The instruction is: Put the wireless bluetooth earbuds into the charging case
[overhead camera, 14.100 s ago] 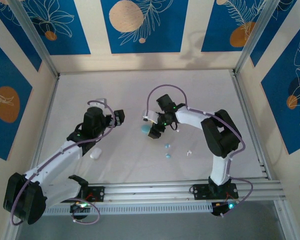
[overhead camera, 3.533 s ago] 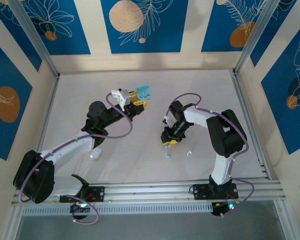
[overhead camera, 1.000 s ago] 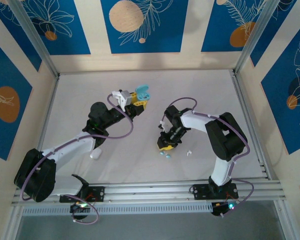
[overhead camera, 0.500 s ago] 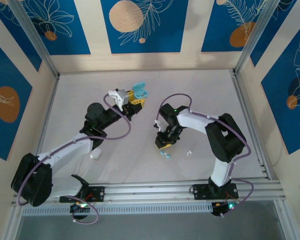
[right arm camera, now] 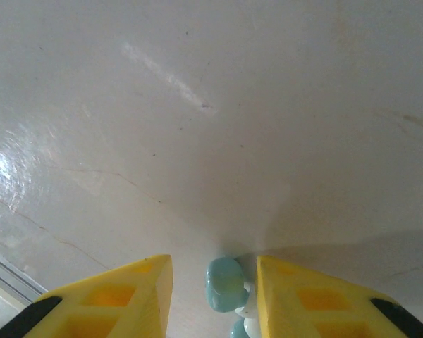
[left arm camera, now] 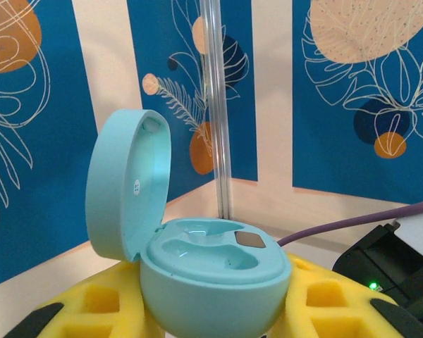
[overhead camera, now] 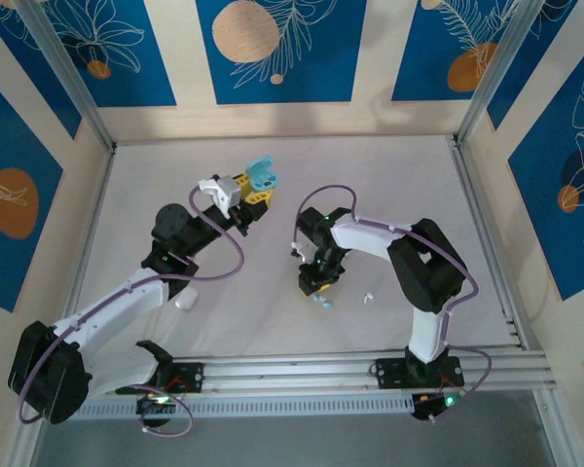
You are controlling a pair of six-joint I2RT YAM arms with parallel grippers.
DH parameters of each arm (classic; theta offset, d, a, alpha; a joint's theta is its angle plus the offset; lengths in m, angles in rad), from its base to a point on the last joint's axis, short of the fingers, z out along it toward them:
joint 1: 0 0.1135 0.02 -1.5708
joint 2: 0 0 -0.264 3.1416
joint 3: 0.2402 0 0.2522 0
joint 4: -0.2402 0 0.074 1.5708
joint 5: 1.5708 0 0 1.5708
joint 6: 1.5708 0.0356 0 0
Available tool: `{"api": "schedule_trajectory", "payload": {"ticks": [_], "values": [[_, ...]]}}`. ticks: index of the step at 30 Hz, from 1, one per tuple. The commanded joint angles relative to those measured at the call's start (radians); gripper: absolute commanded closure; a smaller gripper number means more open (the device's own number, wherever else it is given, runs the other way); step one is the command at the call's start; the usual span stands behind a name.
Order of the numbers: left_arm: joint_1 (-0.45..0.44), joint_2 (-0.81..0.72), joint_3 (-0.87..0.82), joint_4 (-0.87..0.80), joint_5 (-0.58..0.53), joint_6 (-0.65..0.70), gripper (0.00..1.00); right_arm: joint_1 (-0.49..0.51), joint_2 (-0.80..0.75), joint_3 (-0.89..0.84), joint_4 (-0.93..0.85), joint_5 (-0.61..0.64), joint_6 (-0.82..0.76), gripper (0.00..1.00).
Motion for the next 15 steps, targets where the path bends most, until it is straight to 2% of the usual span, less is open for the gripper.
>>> {"api": "schedule_trajectory", "payload": {"ticks": [1,12,15], "values": [[-0.009,-0.022,-0.003,0.007,-0.014,0.014,0.71,0.019,0.021,0.033,-0.051,0.014,-0.019,0.63],[-0.008,-0.013,-0.003,0.014,-0.007,0.005,0.71,0.049,0.048,0.032,-0.069,0.061,-0.017,0.66],[-0.009,-0.011,-0.002,0.018,-0.006,0.001,0.71,0.050,0.048,0.027,-0.057,0.082,-0.004,0.70]]}}
